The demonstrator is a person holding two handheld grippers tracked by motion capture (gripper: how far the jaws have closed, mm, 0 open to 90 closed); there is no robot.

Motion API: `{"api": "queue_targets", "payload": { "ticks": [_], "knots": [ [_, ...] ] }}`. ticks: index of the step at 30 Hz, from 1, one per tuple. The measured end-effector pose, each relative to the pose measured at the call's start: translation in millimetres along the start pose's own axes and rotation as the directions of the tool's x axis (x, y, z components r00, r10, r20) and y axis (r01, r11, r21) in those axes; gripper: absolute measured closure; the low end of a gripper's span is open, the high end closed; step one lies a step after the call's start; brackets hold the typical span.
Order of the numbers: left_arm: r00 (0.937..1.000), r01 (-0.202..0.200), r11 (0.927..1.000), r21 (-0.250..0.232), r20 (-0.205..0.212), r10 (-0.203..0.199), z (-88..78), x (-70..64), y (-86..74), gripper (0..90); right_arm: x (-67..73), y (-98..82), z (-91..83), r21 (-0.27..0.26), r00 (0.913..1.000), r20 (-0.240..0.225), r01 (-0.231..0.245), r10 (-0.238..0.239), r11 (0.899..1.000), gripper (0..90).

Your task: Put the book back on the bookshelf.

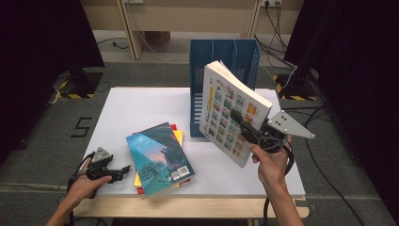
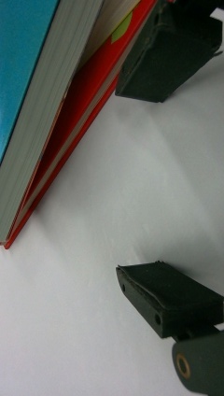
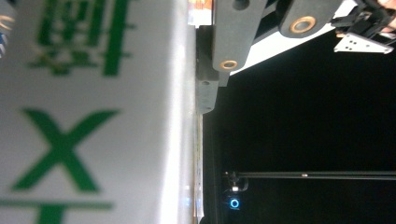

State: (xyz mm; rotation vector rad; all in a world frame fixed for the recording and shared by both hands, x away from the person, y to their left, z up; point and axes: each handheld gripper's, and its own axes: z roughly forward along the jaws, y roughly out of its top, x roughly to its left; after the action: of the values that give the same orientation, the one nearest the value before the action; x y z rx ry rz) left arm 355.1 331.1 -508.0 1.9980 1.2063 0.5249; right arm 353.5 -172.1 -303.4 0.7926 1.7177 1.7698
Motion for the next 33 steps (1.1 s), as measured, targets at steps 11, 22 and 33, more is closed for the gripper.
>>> {"api": "queue_targets", "payload": {
  "ticks": [11, 22, 33],
  "knots": [
    [1.0, 0.001, 1.0, -0.001, 0.0, -0.001, 0.1, -0.1, 0.0, 11.0, -12.9, 12.9, 30.8, 0.002, 0.9987, 0.05, -0.009, 0.009, 1.0, 74.0],
    [1.0, 0.001, 1.0, 0.001, 0.0, -0.001, 0.1, -0.1, 0.1, 10.8, -22.2, 20.3, 74.2, 0.027, 0.9952, 0.094, -0.029, 0.026, 0.999, 74.0],
    [1.0, 0.001, 1.0, 0.004, 0.001, -0.001, 0.1, 0.0, 0.4, 10.7, -33.4, 18.8, 125.0, 0.08, 0.9866, 0.153, -0.07, 0.058, 0.994, 74.0]
  ]
}}
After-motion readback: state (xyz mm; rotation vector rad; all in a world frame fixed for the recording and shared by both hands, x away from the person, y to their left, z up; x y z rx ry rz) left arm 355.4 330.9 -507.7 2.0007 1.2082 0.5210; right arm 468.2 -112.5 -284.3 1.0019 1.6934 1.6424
